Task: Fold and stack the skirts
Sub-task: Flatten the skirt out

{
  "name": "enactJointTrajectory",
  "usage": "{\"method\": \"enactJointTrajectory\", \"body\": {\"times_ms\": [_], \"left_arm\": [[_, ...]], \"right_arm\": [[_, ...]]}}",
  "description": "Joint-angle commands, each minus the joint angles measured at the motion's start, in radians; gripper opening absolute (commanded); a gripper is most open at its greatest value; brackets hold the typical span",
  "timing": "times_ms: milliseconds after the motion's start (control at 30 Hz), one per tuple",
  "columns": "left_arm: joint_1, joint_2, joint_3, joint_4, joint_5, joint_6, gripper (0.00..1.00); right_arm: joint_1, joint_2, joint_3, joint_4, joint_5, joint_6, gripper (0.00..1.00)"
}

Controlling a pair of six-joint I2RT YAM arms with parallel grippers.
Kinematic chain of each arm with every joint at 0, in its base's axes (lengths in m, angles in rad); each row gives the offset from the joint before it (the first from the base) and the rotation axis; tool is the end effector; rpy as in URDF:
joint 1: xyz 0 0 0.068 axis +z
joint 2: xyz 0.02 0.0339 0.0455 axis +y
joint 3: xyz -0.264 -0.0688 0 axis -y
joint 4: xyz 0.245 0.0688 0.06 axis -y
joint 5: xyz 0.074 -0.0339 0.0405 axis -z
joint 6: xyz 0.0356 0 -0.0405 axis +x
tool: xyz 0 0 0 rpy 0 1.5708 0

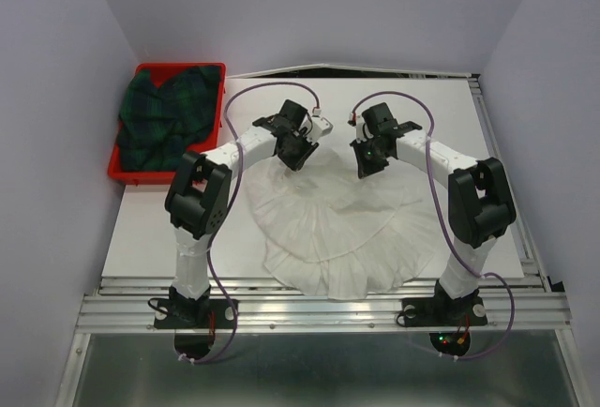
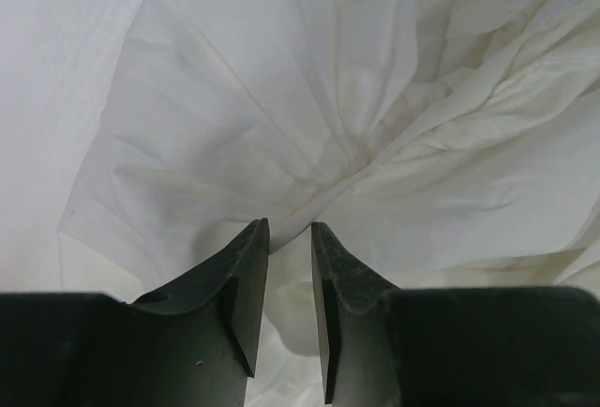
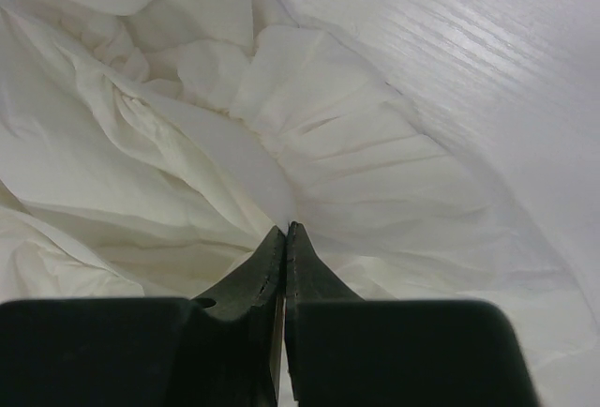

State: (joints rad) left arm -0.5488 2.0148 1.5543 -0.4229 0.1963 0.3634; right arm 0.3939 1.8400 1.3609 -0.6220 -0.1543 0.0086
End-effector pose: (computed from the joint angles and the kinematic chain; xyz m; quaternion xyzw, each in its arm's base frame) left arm 0.3791 -0.2400 0.2126 0.4423 0.8267 -0.1229 0.3254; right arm 0.3531 0.1527 0.2109 -0.2033 0.9483 0.1198 0.2123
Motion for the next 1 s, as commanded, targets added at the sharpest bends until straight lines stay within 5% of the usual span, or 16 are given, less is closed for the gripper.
{"method": "enactJointTrajectory", "body": {"times_ms": [0, 733, 867, 967], "left_arm": [[0.013, -0.021, -0.022, 0.016, -0.043, 0.020, 0.36], [0.027, -0.223, -0.210, -0.004, -0.052, -0.041, 0.31], [0.027, -0.248, -0.212, 0.009, -0.063, -0.066, 0.08], [0.027, -0.266, -0.188, 0.000, -0.057, -0.081, 0.00]], "right_arm": [[0.006, -0.027, 0.027, -0.007, 0.019, 0.004, 0.01], [0.006, -0.030, 0.046, -0.010, 0.029, 0.007, 0.01], [0.006, -0.038, 0.055, -0.012, 0.025, 0.005, 0.01], [0.006, -0.045, 0.072, -0.012, 0.038, 0.004, 0.01]]}}
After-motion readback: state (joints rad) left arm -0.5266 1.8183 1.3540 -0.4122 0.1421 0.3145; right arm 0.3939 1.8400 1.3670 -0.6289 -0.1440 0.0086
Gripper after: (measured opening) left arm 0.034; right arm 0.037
